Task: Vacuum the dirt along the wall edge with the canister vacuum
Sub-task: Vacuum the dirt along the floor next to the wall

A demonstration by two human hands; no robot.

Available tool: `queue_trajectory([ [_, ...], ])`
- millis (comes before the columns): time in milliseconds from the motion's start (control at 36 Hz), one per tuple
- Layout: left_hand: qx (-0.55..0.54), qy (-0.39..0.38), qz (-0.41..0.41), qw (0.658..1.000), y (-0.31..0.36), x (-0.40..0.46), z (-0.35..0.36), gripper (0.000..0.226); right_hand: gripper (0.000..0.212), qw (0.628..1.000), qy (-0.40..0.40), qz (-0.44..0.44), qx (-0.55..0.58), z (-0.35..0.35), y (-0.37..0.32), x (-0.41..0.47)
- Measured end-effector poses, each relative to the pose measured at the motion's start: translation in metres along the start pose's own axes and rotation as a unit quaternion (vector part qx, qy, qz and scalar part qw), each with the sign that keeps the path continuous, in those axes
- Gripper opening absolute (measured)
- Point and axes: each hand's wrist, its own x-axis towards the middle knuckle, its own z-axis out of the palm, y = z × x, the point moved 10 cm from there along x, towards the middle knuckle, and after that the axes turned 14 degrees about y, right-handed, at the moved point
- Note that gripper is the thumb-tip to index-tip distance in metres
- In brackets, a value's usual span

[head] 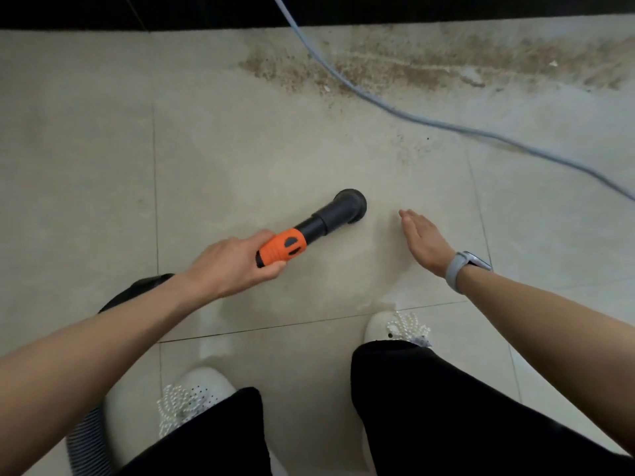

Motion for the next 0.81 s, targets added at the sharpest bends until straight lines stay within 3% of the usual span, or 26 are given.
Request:
queue_trajectory([
  [83, 0.003, -0.044, 0.026, 0.999, 0.003, -0.018, 0.015, 0.041, 0.047, 1.0, 0.0, -0.004, -0.012, 0.004, -0.006, 0.002],
  [167, 0.023, -0.033, 0.027, 0.999, -0.01, -0.04, 0.015, 0.042, 0.048, 0.999, -0.013, -0.031, -0.033, 0.013, -0.02, 0.0],
  [389, 0.003, -0.008, -0.092, 0.996, -0.095, -0.11, -0.008, 0.041, 0.049, 0.984, -0.066, -0.139, -0.085, 0.05, -0.084, -0.012],
  [528, -0.004, -0.046, -0.085, 0.995, -0.103, -0.16, 0.004, 0.051, 0.051, 0.97, -0.116, -0.198, -0.085, 0.079, -0.13, -0.021],
  [694, 0.02, -0.058, -0.065, 0.996, -0.107, -0.195, 0.012, 0.071, 0.056, 0.918, -0.151, -0.297, -0.216, 0.111, -0.158, -0.028],
  [806, 0.054, -0.003, -0.135, 0.989, -0.133, -0.182, -0.007, 0.05, 0.063, 0.877, -0.141, -0.314, -0.336, 0.114, -0.15, -0.013],
])
